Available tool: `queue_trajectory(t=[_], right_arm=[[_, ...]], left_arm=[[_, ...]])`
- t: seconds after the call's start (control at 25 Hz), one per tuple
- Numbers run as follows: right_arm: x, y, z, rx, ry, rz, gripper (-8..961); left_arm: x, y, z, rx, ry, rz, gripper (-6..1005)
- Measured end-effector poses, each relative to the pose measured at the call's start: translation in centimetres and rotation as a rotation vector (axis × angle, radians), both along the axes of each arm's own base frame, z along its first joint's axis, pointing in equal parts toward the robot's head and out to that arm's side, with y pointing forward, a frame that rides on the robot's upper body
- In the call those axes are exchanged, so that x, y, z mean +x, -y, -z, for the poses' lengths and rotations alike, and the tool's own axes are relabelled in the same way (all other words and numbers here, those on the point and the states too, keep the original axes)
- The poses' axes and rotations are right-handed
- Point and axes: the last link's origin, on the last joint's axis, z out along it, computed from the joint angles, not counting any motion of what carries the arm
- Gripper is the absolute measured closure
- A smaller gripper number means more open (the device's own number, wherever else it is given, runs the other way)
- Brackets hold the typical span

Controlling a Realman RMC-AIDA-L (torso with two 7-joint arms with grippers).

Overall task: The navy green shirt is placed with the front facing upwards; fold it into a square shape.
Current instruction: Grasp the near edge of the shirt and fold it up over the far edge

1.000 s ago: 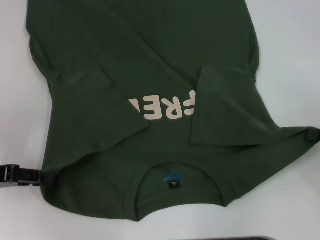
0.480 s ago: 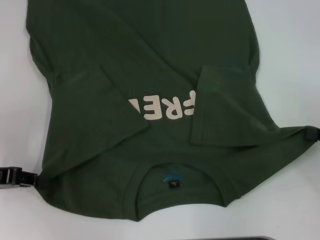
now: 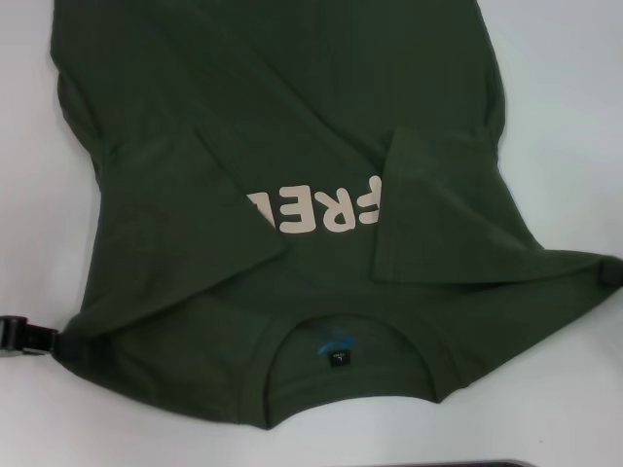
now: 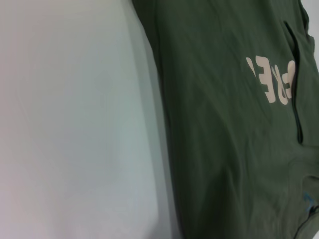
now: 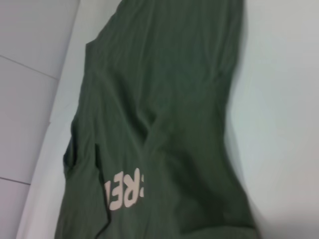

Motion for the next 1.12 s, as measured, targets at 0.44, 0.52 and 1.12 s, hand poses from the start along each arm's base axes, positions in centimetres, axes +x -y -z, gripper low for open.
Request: queue_trajectory(t=[0.44,0.52,1.12], right_arm=[[1.4,3.2,0.6,0.025,-0.017,0.062,910],[1.5,3.6,0.9,0.021,-0.022,0.065,910],[2.6,7.2,1.0,0.018,-0.027,0.115,909]], left_arm=[[-0.1,0.0,-1.3,-0.010,-0.003,0.029,963],[-0.1,0.2,-1.4,-0.013,-0.002,0.028,962],[-0.6,1.0,-1.7,-0.045,-0.015,0.027,960]])
